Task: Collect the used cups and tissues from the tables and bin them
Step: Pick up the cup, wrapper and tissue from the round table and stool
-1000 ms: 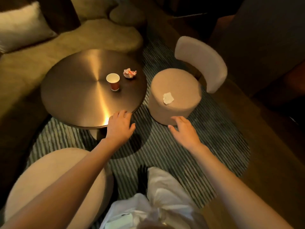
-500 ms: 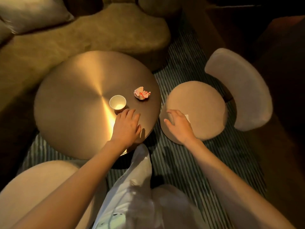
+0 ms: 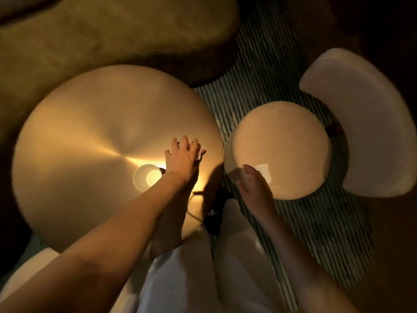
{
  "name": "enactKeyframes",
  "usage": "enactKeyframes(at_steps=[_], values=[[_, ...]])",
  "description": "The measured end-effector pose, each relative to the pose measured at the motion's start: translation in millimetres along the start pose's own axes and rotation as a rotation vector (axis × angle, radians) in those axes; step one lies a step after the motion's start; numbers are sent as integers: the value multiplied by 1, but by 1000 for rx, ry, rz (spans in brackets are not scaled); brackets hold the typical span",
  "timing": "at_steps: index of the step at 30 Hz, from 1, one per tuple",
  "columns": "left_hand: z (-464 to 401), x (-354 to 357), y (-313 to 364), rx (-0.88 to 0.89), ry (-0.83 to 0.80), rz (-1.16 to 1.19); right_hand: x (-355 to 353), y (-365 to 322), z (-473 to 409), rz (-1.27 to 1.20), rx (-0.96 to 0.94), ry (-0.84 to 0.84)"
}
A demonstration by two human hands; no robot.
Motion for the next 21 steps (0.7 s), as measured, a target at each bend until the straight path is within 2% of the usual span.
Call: enactKeyframes(at_steps=[3,8,14,21], values=[[-17,11,-4,23,24,104,-1,18,-10,-20,1,4],[-17,8,6,92,173,326,-5,48,-15,-103,22,-11],[-27,-12,83,245,245,496,-32,99,-44,-125,31,44],[-52,21,162,297,221,483,-29,191,-98,-119,134,59]])
Point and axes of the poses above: each hand's wrist, its own z-axis away from the middle knuckle, its own x-axis out of the palm, y = z × x, the point moved 10 cm from there along -z, towards the middle knuckle, and after that the axes turned 7 degrees about x, right-handed, at the moved point
